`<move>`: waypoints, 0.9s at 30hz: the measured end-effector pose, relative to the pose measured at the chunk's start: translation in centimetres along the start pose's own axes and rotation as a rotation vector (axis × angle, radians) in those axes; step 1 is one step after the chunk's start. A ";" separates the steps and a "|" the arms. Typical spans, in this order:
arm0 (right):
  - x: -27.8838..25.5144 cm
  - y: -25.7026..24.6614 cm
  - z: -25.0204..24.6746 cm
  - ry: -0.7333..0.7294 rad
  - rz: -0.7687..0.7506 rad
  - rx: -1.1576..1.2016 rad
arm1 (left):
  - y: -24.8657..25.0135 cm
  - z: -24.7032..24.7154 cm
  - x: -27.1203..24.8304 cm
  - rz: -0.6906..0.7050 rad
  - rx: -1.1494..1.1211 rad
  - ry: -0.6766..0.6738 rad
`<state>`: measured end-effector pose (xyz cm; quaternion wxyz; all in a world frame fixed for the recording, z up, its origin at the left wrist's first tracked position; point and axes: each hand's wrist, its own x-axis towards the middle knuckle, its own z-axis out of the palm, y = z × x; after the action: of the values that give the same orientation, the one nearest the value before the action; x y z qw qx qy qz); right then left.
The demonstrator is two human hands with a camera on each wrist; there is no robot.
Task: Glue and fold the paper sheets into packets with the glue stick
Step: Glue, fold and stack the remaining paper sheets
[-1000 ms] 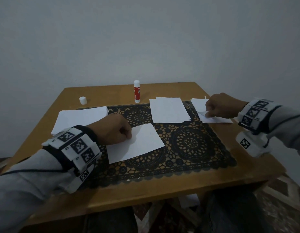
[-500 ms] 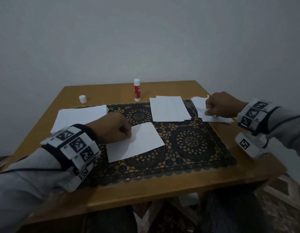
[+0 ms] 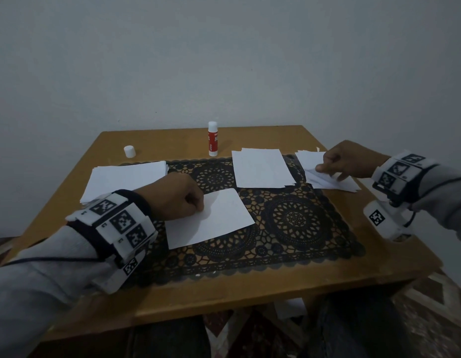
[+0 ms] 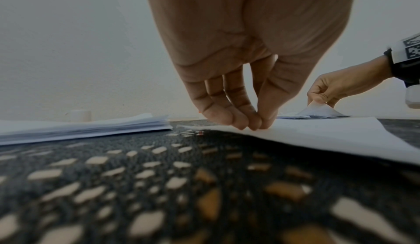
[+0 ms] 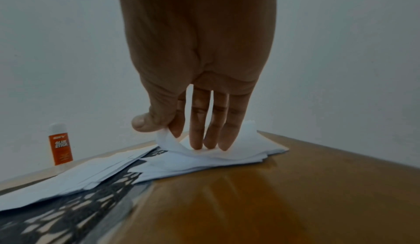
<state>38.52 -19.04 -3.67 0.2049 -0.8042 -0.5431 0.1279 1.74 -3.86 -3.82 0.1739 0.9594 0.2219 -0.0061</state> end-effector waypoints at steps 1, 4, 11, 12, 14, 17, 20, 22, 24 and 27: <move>0.0 0.1 0.0 0.009 0.010 0.006 | 0.0 0.0 0.0 0.001 -0.003 0.002; 0.0 0.1 -0.1 0.017 0.032 -0.002 | 0.0 0.0 0.0 -0.005 -0.009 0.005; 0.0 -2.2 -1.5 0.119 -0.031 -0.249 | -0.1 0.1 -0.1 0.005 0.018 0.017; 0.0 -2.6 -1.9 0.139 -0.044 -0.286 | -0.1 0.2 -0.1 0.002 0.019 0.018; -0.1 -3.3 -2.4 0.174 -0.076 -0.349 | -0.1 0.2 -0.1 -0.002 0.023 0.018; -0.2 -3.7 -2.9 0.254 -0.134 -0.421 | 0.0 0.1 -0.1 -0.001 0.036 0.022; -1.0 -5.1 -3.6 0.333 -0.203 -0.415 | 0.0 0.1 -0.1 -0.007 0.053 0.025; -2.0 -6.8 -3.9 0.351 -0.293 -0.370 | 0.0 0.2 0.1 -0.014 0.066 0.031; -3.1 -9.0 -4.0 0.346 -0.379 -0.295 | 0.0 0.2 0.2 -0.032 0.087 0.079; -4.7 -12.2 -4.1 0.290 -0.436 -0.088 | 0.2 -0.3 -0.1 -0.067 -0.014 0.238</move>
<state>28.51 -20.15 5.62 0.2682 -0.6861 -0.6737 -0.0595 1.68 -4.00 -3.45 0.1526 0.9441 0.2731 0.1036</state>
